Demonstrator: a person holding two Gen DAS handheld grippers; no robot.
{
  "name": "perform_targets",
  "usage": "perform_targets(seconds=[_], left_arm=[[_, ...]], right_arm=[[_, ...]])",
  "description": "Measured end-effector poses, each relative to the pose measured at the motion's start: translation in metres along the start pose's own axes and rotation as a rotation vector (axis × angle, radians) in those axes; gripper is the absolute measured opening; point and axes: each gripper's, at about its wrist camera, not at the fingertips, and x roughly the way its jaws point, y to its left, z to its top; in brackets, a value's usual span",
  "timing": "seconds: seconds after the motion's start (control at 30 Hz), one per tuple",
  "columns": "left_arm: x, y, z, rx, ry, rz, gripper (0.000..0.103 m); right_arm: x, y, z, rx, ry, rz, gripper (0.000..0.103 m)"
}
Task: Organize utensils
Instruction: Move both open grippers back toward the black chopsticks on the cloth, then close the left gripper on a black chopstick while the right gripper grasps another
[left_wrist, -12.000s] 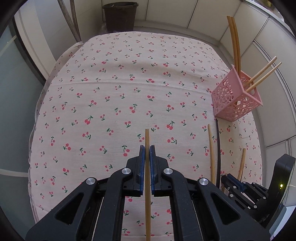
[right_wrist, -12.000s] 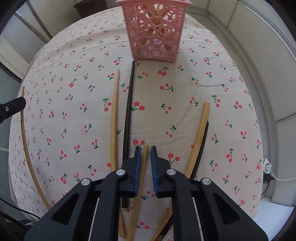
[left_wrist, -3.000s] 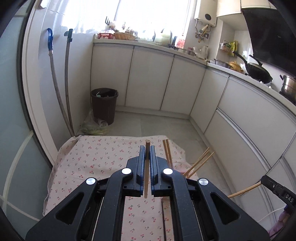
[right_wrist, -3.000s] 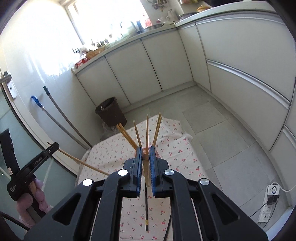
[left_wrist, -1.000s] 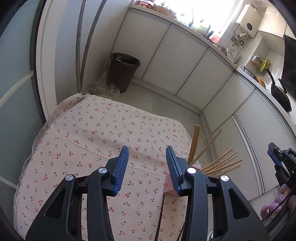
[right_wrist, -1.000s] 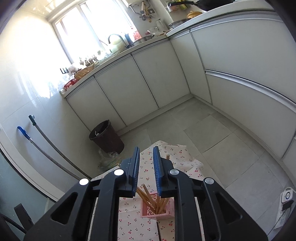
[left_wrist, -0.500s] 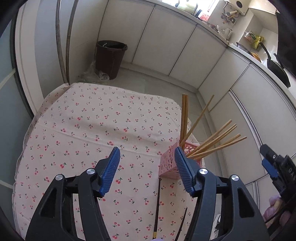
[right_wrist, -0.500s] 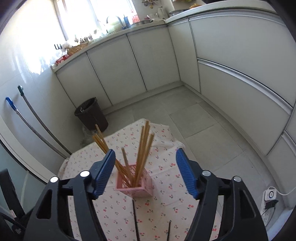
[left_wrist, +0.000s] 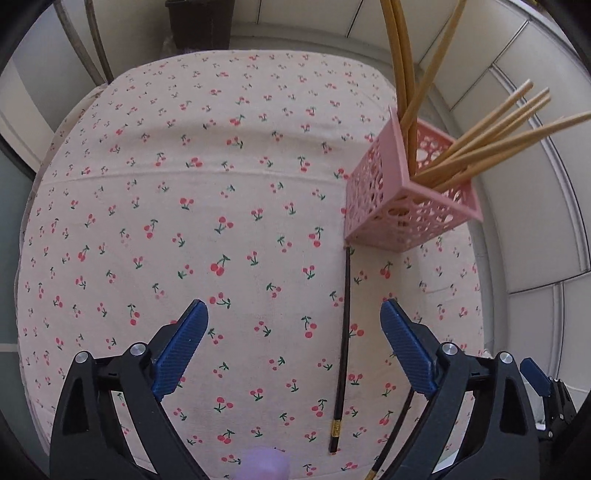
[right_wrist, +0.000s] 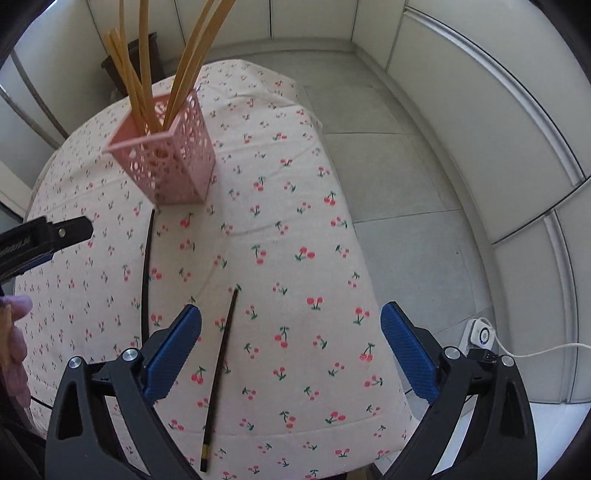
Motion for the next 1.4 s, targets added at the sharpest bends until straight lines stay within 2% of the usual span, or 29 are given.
perform_targets(seconds=[0.13, 0.27, 0.5, 0.63, 0.73, 0.9, 1.07, 1.23, 1.27, 1.3, 1.4], left_arm=[[0.02, -0.007, -0.006, 0.017, 0.029, 0.026, 0.09], [0.034, -0.015, -0.009, 0.041, 0.01, 0.048, 0.09], [0.057, -0.035, -0.004, 0.103, -0.036, 0.079, 0.09], [0.069, -0.034, 0.003, 0.078, -0.039, 0.085, 0.088], [0.075, -0.038, 0.007, 0.097, -0.08, 0.121, 0.077], [0.074, -0.041, 0.011, 0.099, -0.108, 0.124, 0.056], [0.07, -0.053, 0.013, 0.127, -0.106, 0.103, 0.029], [0.064, -0.062, 0.007, 0.131, -0.089, 0.073, 0.018], [0.063, -0.062, 0.006, 0.129, -0.079, 0.072, 0.008], [0.063, -0.059, 0.002, 0.129, -0.073, 0.074, 0.005], [0.061, -0.049, 0.001, 0.105, -0.045, 0.012, 0.004]], right_arm=[[0.005, -0.002, -0.022, 0.0, 0.029, 0.007, 0.095], [0.009, -0.012, -0.029, 0.052, 0.06, 0.052, 0.095], [0.014, -0.031, -0.029, 0.224, 0.13, 0.255, 0.095], [0.017, -0.036, -0.031, 0.269, 0.153, 0.293, 0.095], [0.014, -0.038, -0.031, 0.281, 0.145, 0.302, 0.095], [0.016, -0.037, -0.031, 0.291, 0.164, 0.327, 0.095], [0.023, -0.036, -0.032, 0.302, 0.183, 0.324, 0.095], [0.03, -0.036, -0.032, 0.307, 0.195, 0.306, 0.095], [0.031, -0.036, -0.032, 0.308, 0.197, 0.302, 0.095], [0.032, -0.036, -0.033, 0.309, 0.199, 0.298, 0.095], [0.034, -0.034, -0.033, 0.305, 0.205, 0.288, 0.095]])
